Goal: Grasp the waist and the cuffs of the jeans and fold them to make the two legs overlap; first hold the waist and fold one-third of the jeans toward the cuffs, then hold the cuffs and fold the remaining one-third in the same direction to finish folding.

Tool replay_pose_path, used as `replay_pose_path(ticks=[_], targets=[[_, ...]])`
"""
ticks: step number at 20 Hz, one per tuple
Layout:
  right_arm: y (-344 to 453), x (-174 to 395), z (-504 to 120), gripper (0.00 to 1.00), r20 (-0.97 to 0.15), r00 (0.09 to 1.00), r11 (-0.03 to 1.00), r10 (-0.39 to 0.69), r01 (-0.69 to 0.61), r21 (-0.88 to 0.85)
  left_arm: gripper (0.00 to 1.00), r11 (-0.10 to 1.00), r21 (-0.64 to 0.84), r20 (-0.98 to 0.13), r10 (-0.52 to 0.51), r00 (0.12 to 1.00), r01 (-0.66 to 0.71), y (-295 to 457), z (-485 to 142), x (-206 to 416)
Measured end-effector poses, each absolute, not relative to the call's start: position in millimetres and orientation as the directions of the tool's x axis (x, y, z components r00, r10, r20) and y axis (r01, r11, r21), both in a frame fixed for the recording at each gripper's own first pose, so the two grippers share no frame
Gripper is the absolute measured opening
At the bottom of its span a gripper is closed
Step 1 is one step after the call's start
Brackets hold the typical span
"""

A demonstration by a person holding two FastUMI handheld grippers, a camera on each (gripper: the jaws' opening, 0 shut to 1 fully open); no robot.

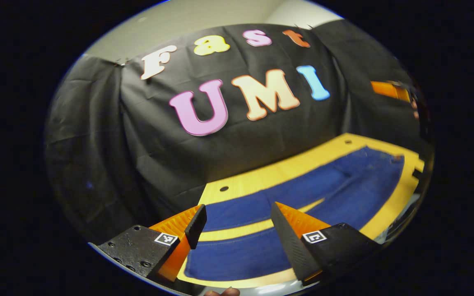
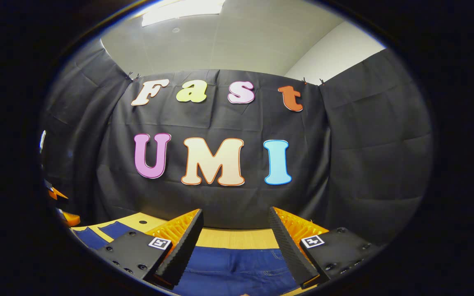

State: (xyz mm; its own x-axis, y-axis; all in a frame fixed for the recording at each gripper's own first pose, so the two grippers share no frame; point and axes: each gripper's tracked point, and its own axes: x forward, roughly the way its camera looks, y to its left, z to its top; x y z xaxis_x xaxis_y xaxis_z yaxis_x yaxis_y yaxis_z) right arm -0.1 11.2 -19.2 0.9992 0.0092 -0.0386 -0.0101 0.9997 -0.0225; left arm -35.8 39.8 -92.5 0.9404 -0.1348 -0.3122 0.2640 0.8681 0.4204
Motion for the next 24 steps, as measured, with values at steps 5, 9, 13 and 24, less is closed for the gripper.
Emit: replay_pose_path(ticks=[5, 9, 13, 24], targets=[[11, -4, -36, 0.99, -0.062, 0.998, 0.999, -0.014, 0.011, -0.051, 0.95, 0.685, 0.564, -0.514, -0.145, 0.846, 0.46, 75, -163, -63], [11, -10, -49, 0.99, -0.082, 0.996, 0.997, -0.041, 0.034, -0.074, 0.95, 0.517, 0.629, -0.632, -0.094, 0.769, 0.58, 108, -212, -87], [12, -15, -57, 0.99, -0.1, 0.993, 0.993, -0.068, 0.057, -0.102, 0.95, 0.349, 0.665, -0.706, 0.004, 0.709, 0.66, 155, -258, -90], [6, -19, -55, 1.0, -0.114, 0.984, 0.981, -0.137, 0.118, -0.154, 0.87, 0.255, 0.631, -0.763, 0.032, 0.646, 0.733, 176, -308, -63]])
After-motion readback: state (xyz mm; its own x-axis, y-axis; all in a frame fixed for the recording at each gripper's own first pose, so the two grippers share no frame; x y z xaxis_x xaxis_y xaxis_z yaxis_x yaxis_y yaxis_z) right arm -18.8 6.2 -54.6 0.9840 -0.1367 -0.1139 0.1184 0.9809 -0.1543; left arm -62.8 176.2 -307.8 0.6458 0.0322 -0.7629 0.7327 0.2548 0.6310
